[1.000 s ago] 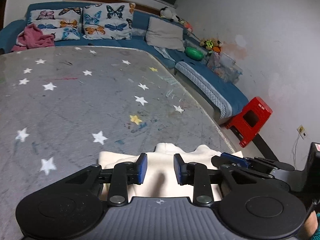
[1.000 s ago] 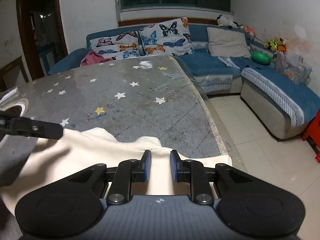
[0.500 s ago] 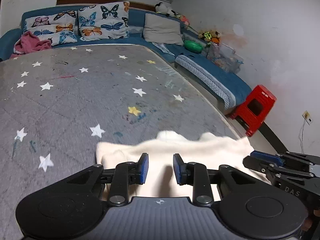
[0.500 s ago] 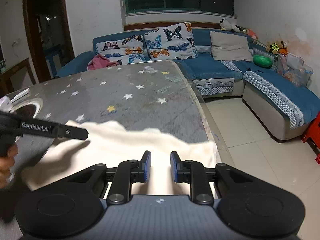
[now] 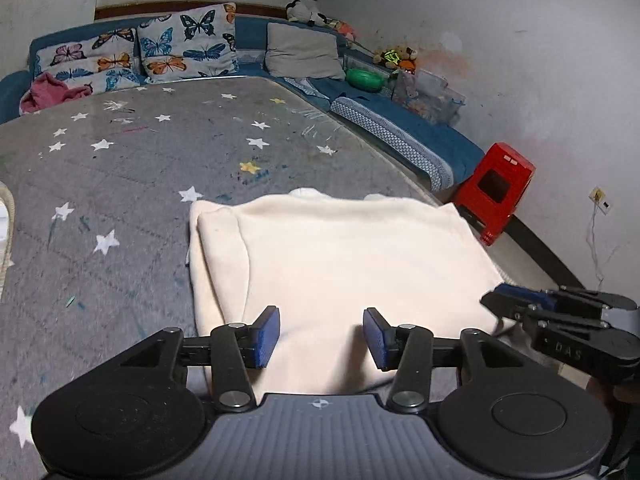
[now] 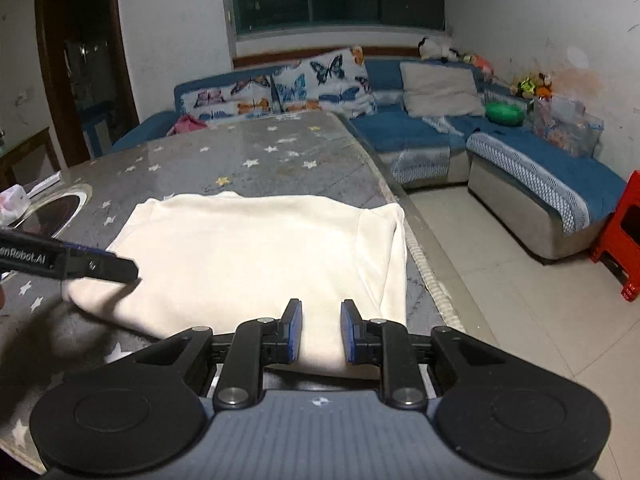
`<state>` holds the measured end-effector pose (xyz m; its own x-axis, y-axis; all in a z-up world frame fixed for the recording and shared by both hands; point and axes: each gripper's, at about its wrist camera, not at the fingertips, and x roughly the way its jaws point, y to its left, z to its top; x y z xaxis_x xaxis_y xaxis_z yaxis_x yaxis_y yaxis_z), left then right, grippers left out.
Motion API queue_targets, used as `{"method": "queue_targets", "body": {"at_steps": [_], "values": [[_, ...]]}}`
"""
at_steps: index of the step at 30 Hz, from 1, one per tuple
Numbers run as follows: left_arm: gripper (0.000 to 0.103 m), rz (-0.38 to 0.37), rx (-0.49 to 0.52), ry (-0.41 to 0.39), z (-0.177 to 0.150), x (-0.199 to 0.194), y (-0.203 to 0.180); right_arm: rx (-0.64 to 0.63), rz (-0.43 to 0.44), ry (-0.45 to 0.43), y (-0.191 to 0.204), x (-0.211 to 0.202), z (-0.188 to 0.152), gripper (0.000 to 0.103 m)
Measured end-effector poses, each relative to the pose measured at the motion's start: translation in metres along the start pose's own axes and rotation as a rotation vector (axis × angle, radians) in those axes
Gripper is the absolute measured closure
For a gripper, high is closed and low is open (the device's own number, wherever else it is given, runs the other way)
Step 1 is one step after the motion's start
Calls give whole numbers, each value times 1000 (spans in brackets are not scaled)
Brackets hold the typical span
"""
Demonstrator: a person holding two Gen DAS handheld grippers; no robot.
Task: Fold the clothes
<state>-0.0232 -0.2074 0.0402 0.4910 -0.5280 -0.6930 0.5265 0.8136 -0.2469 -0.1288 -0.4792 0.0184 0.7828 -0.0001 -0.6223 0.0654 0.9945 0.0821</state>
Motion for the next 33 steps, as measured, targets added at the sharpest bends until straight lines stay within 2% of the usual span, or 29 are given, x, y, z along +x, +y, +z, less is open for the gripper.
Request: {"method": "queue_targets", "body": {"at_steps": [4, 8, 16, 20, 22, 25, 27, 33], "values": [[53, 4, 8, -26, -3, -11, -1, -4, -12, -7, 4, -7, 6, 83], [53, 19, 14, -27, -7, -9, 0, -26, 24, -30, 14, -13, 9, 83], [52, 38, 20, -15, -8, -5, 1, -77, 20, -4, 34, 3, 5, 82], [41, 43, 5, -14, -6, -10, -2, -74, 35, -17, 38, -2, 9, 81], [31, 58, 11, -17, -7, -13, -4, -78, 36, -14, 40, 0, 8, 72], [24, 80, 26, -18, -9, -17, -7, -84, 24, -6, 42, 6, 4, 70], [16, 92, 29, -20, -9, -20, -7, -82, 19, -11, 44, 6, 3, 64], [5, 113, 19, -45, -11, -34, -5, -71, 17, -23, 49, 1, 3, 49]]}}
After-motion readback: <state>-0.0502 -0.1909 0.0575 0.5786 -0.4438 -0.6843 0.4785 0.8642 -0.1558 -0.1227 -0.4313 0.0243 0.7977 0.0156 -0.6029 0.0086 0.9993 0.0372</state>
